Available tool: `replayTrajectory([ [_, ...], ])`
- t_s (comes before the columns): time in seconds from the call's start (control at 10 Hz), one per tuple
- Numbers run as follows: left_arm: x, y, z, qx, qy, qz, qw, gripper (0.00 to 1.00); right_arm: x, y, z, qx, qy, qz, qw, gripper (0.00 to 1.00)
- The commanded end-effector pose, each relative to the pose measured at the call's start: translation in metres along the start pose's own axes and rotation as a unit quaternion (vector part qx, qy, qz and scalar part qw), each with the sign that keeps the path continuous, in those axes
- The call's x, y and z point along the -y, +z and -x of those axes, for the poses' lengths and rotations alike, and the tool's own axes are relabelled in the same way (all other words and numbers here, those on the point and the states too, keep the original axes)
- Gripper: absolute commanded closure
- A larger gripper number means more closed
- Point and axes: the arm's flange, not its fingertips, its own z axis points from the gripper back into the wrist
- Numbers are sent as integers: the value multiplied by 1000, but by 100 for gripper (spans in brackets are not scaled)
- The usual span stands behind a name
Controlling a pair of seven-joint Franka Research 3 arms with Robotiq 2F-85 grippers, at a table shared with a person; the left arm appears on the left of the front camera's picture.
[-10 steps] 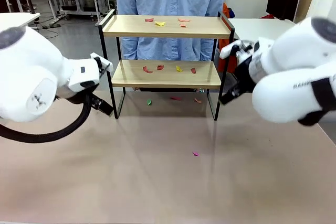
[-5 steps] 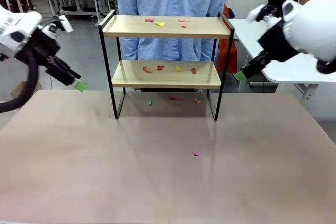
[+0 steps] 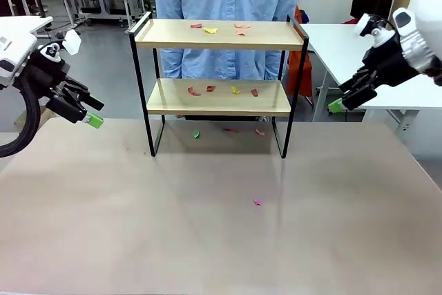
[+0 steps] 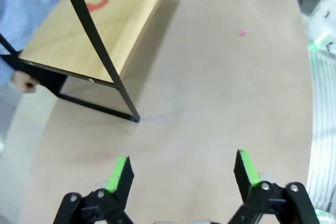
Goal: Clean the shelf.
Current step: Pick up the Duster handed by the human.
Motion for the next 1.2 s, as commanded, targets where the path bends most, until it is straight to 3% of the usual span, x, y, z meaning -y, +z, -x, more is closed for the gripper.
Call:
replayTrajectory([
  [0.0, 4, 10, -9, 1, 6, -2, 1000, 0, -2, 2, -6, 4, -12, 4, 1000, 0],
  [0.2, 3, 3, -4, -5, 1, -3, 1000, 0, -4, 0, -5, -1, 2, 2, 1000, 0],
  [0.4, -76, 1, 2, 51, -12, 63, 997, 0, 76, -2, -4, 46, -12, -68, 997, 0],
  [0.5, -112, -3, 13, 37, -42, -8, 998, 0, 107, -5, 10, 76, -10, -99, 992, 0],
  [0.7, -143, -19, 39, 106, -111, 59, 986, 0, 142, -17, 52, 137, 17, -150, 979, 0],
  [0.9, -162, -42, 76, 210, -163, 113, 957, 0, 169, -33, 92, 194, 74, -188, 960, 0],
  [1.1, -152, -42, 102, 274, -171, 104, 941, 0, 181, -46, 114, 253, 100, -213, 938, 0],
])
